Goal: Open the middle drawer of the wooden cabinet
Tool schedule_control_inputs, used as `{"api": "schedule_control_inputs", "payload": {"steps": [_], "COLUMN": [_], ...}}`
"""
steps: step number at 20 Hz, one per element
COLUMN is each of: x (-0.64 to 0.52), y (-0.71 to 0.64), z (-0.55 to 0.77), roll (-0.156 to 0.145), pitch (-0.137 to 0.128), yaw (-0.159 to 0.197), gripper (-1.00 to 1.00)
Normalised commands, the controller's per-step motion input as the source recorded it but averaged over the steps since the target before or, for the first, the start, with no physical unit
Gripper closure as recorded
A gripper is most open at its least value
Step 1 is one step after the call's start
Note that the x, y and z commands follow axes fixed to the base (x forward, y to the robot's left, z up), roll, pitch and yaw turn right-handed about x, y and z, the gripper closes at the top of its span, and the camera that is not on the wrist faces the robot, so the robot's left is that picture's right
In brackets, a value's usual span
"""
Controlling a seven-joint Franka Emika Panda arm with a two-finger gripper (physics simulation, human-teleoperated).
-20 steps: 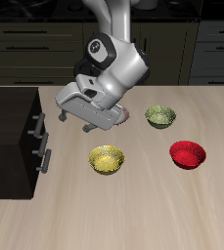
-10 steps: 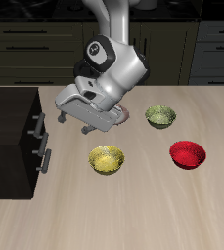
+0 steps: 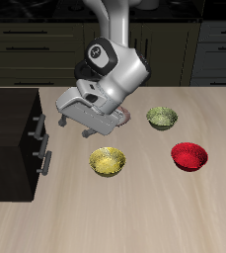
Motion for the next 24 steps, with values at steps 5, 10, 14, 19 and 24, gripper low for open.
{"api": "schedule_control_inputs", "payload": {"steps": [5,10,14,19,24], "x": [0.03,-0.01,-0.02,-0.07,-0.08], "y": [0.0,0.01,-0.01,-0.27,-0.16], "z": [-0.25,-0.11,-0.04,-0.09,0.01], "roll": [0.001,-0.002,-0.014,-0.099,-0.044], "pitch": [0.027,-0.001,-0.002,-0.013,-0.029], "yaw": [0.005,0.016,0.004,0.034,0.016], "gripper": [-1.0,-1.0,-1.0,-1.0,-1.0]}}
